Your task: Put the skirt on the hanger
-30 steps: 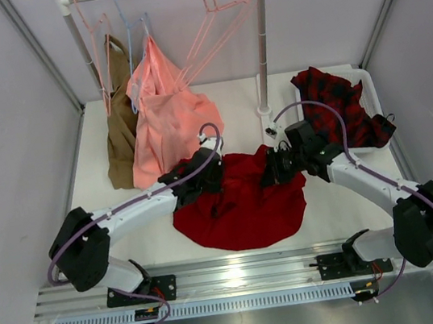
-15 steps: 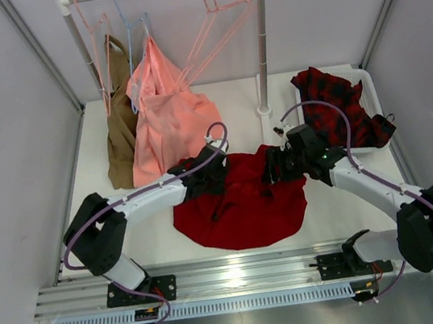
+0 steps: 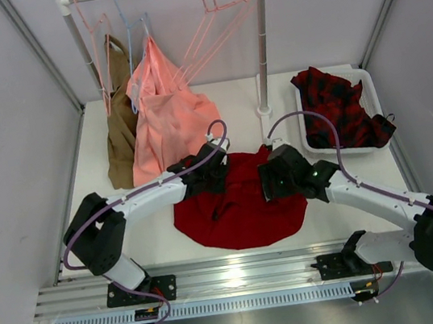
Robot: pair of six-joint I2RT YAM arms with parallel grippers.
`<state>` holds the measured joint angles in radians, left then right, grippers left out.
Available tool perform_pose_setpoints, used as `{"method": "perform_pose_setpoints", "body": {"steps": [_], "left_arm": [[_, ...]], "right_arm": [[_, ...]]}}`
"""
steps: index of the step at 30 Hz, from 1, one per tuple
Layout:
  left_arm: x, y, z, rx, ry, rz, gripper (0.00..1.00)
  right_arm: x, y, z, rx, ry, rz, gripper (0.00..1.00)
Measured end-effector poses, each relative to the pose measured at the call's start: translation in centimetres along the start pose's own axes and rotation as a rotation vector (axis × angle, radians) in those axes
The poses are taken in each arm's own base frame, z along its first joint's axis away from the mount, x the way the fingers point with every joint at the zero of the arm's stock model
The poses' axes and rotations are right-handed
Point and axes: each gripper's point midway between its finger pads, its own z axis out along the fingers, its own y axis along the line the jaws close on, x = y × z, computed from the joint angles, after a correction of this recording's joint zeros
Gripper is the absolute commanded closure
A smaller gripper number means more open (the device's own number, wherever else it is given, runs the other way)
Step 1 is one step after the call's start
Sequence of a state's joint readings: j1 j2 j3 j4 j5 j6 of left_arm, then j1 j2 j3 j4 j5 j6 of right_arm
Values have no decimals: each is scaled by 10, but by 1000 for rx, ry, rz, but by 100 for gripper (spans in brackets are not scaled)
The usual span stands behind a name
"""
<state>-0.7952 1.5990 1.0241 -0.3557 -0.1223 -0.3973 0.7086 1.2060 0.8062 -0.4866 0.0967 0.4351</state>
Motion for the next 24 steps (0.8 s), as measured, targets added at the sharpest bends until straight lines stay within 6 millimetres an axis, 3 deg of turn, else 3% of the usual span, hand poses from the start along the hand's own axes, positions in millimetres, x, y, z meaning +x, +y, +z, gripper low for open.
{"method": "perform_pose_setpoints", "body": {"steps": [5, 14, 24], "left_arm": [[0, -1, 0, 5, 2, 6, 99], [1, -2, -1, 11, 8, 7, 98], [2, -2, -1, 18, 13, 15, 98]], "right_arm": [[14, 9, -7, 82, -32, -60, 32], [17, -25, -5, 304, -67, -20, 40], [16, -33, 9, 344, -64, -18, 74]]}}
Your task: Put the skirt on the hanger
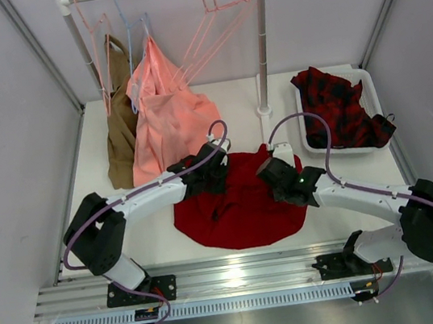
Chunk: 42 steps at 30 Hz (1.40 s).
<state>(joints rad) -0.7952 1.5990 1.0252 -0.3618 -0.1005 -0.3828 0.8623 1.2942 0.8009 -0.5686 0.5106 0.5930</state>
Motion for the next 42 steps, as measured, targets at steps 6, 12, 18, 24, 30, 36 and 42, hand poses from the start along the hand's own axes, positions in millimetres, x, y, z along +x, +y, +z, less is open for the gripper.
{"method": "perform_pose_setpoints", "body": {"steps": [6, 12, 18, 24, 30, 36, 42], "left_arm": [[-3, -2, -2, 9, -1, 10, 97], [-11, -5, -5, 17, -12, 24, 95], [-12, -5, -6, 16, -10, 25, 93], [-10, -6, -7, 21, -3, 25, 89], [-10, -8, -7, 34, 1, 25, 89], [-9, -10, -7, 42, 4, 26, 89], [-9, -11, -8, 52, 8, 26, 89]], "right_arm": [[-11, -1, 1, -116, -23, 66, 89], [-47, 6, -24, -409, -125, 215, 96], [-50, 39, -45, -718, -110, 222, 96], [-46, 50, -55, -809, -95, 190, 92], [-39, 33, -34, -594, -39, 185, 64], [-17, 37, -35, -431, -19, 96, 41], [-2, 24, -30, -244, -9, 69, 32]]}}
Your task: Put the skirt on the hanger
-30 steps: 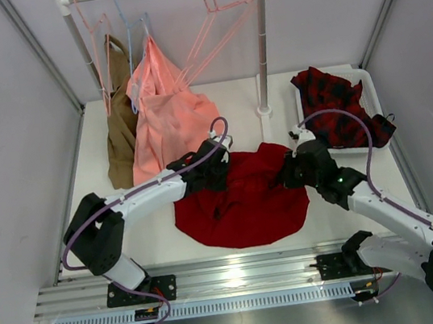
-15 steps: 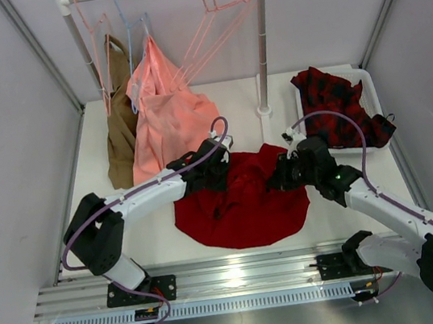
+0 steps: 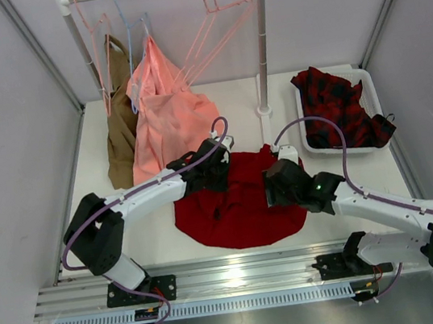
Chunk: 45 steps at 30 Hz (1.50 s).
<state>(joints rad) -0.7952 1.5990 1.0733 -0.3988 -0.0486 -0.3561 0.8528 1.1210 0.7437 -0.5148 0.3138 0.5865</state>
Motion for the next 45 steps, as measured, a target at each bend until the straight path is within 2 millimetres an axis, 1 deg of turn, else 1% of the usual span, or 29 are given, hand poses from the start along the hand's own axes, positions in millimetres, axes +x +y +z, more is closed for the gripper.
{"method": "perform_pose_setpoints", "body": {"steps": [6, 9, 15, 18, 21, 22, 24, 25, 30, 31, 33, 34, 37, 39, 42, 44, 45], "left_arm": [[0, 0, 0, 1, 0, 1, 89], [0, 0, 0, 2, 1, 1, 89], [0, -1, 0, 4, 1, 1, 89], [0, -1, 0, 4, 2, 2, 89], [0, 0, 0, 4, 1, 5, 89], [0, 0, 0, 4, 1, 8, 89], [0, 0, 0, 3, 2, 12, 89], [0, 0, 0, 3, 2, 16, 89], [-2, 0, -4, 4, -1, 22, 90], [-4, -1, -6, 5, -7, 25, 90], [-7, -1, -11, 5, -17, 25, 91], [-9, -1, -15, 7, -24, 26, 91], [-17, -1, -29, 5, -52, 26, 91], [-23, 0, -40, -2, -77, 28, 91], [-34, 1, -54, -11, -114, 30, 91], [-42, 1, -62, -20, -135, 33, 91], [-45, 2, -65, -26, -145, 32, 91]], "right_arm": [[8, -3, -9, 83, -36, -19, 36], [11, -9, -9, 117, -44, -5, 36], [24, -30, 6, 205, -30, 1, 36], [24, -38, 16, 234, -26, 15, 38], [18, -42, 24, 243, -42, 24, 49], [14, -43, 26, 243, -51, 27, 60], [6, -44, 28, 242, -75, 34, 67], [2, -45, 29, 240, -85, 38, 74], [-16, -47, 28, 216, -134, 53, 89], [-18, -45, 26, 205, -140, 51, 93], [-22, -39, 22, 160, -148, 45, 96], [-25, -34, 18, 124, -150, 43, 99], [-34, -11, 2, -38, -164, 45, 100], [-40, 5, -13, -156, -179, 47, 100], [-45, 28, -35, -333, -178, 47, 100], [-49, 45, -54, -467, -184, 41, 100], [-52, 55, -67, -551, -194, 36, 100]]}}
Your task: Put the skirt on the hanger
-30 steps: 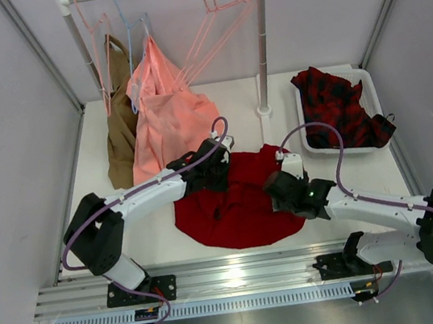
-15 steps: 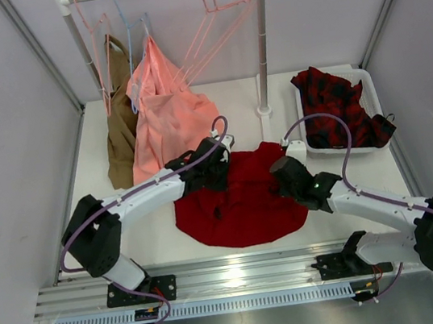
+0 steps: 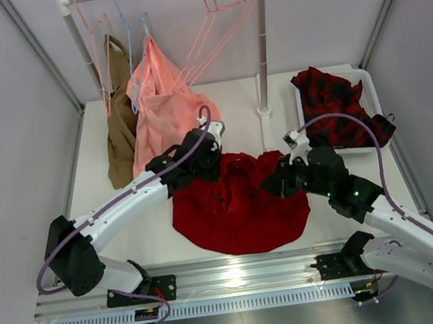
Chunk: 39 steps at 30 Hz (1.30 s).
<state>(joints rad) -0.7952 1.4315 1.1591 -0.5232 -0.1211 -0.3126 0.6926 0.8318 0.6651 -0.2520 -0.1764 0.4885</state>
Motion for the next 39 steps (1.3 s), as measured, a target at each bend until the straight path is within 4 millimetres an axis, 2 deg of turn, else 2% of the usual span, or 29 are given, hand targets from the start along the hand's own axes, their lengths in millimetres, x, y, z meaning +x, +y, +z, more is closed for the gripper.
{"method": "perform_pose_setpoints", "body": {"steps": [4, 6, 8, 11, 15, 18, 21, 23, 26, 30, 32, 39], "left_arm": [[-4, 4, -2, -16, -5, -6, 92], [-2, 10, 2, -26, 7, -16, 92], [0, 16, 9, -38, 25, -27, 93], [10, 20, 27, -33, 68, -40, 93], [35, 22, 47, -12, 140, -62, 92], [52, 19, 60, 12, 192, -75, 92], [64, 15, 72, 36, 225, -86, 89], [69, 13, 77, 51, 235, -90, 86], [72, 10, 80, 74, 233, -96, 76], [75, 6, 80, 101, 217, -100, 61], [75, 4, 74, 115, 208, -97, 56], [39, -14, 40, 193, 78, -66, 46]], "right_arm": [[-18, 49, -21, -298, -64, 15, 100], [-19, 60, -26, -401, -78, 27, 100], [-14, 58, -25, -452, -69, 53, 100], [3, 36, -13, -460, -31, 132, 100], [41, -5, 5, -399, 32, 263, 100], [68, -30, 14, -342, 74, 336, 100], [83, -53, 23, -272, 101, 393, 100], [88, -67, 27, -228, 104, 425, 100], [93, -85, 32, -156, 102, 444, 100], [93, -93, 33, -112, 99, 427, 99], [90, -93, 32, -103, 87, 409, 99], [78, -92, 30, -92, 69, 362, 100]]}}
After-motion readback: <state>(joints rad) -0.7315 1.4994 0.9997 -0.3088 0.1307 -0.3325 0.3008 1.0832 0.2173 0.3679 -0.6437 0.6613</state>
